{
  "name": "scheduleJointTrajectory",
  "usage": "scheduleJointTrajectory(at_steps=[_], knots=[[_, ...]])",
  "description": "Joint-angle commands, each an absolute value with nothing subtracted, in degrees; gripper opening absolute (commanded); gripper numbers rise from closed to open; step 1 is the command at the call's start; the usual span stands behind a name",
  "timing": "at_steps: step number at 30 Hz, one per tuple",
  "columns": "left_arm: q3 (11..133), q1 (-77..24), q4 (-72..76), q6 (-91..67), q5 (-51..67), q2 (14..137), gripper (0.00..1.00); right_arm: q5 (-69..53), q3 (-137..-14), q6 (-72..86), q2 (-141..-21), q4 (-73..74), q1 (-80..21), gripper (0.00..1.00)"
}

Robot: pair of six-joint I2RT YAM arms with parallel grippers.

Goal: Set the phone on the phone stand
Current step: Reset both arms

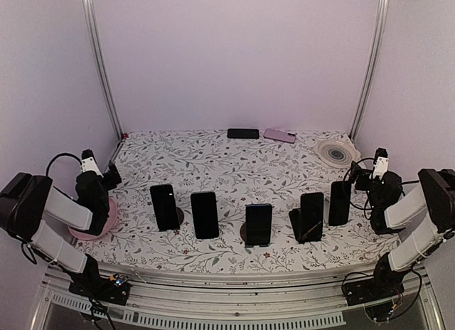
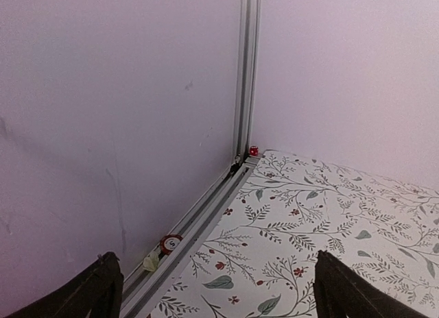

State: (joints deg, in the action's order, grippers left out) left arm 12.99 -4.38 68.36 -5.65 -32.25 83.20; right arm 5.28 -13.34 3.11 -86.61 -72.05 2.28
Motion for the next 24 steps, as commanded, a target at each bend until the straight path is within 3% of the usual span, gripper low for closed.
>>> scheduleJointTrajectory(at_steps=[1,24], knots=[[14.03,-3.6,70.63,-3.16,-27.07,84.07,0.97,3.24,-12.31,1.8,-87.68,-76.27,1.97,0.99],[10.37,-2.54,78.14,-1.03,-18.51,84.75,0.97,3.03,-12.22,1.76,-87.54,-76.12,2.02,0.99]])
